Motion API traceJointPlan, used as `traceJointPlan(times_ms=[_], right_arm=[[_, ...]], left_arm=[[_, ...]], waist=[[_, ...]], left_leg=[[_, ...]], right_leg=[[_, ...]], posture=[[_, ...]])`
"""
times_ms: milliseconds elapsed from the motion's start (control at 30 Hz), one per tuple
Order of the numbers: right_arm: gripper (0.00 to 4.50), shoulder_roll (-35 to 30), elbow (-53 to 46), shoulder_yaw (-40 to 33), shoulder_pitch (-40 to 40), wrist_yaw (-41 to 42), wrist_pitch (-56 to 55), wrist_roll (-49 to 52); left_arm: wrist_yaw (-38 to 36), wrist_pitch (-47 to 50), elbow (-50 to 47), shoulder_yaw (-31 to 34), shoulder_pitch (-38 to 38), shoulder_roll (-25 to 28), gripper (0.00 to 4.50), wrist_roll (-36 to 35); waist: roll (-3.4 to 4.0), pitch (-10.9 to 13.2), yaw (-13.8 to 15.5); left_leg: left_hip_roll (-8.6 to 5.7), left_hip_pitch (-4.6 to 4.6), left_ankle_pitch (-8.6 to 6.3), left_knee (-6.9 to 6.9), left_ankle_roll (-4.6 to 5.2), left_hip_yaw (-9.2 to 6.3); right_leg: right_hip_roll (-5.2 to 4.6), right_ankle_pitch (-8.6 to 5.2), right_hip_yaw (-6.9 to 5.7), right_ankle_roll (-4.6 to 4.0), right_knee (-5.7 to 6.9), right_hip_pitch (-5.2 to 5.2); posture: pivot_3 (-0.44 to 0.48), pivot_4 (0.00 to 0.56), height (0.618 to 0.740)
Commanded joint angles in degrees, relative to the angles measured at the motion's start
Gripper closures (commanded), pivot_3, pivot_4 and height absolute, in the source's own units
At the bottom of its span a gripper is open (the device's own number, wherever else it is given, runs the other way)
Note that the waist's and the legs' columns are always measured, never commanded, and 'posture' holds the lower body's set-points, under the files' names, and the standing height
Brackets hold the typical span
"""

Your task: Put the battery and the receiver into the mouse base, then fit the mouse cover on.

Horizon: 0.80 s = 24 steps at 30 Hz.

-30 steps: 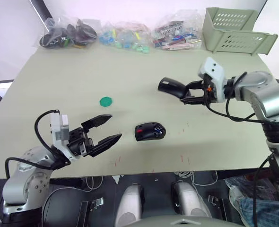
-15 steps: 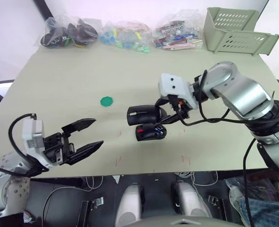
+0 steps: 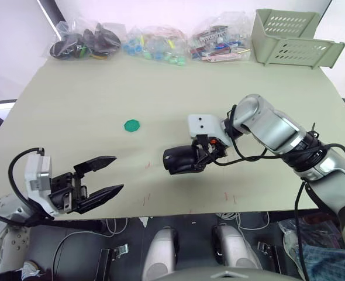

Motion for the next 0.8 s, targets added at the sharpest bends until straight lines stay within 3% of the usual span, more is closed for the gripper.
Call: traceJointPlan(times_ms=[33, 800], right_arm=[[1.44, 0.65, -0.30, -0.26, 0.62, 0.60, -0.77, -0.95], [1.44, 2.79, 3.11, 0.19, 2.51, 1.32, -0.15, -4.33]], left_arm=[[0.11, -0.06, -1.70, 2.07, 0.27, 0.54, 0.00, -1.17], [0.42, 0.34, -2.59, 1.86, 0.82, 0.37, 0.00, -1.10]], waist=[[0.00, 0.00, 0.00], [-0.02, -0.01, -0.08]], left_leg=[[-0.01, 0.00, 0.00, 0.00, 0.00, 0.00], [-0.10, 0.02, 0.00, 0.01, 0.00, 0.00]], right_leg=[[0.01, 0.00, 0.00, 0.00, 0.00, 0.00], [0.00, 0.01, 0.00, 0.01, 0.03, 0.01]], posture=[[0.000, 0.150, 0.740], [0.000, 0.150, 0.740]])
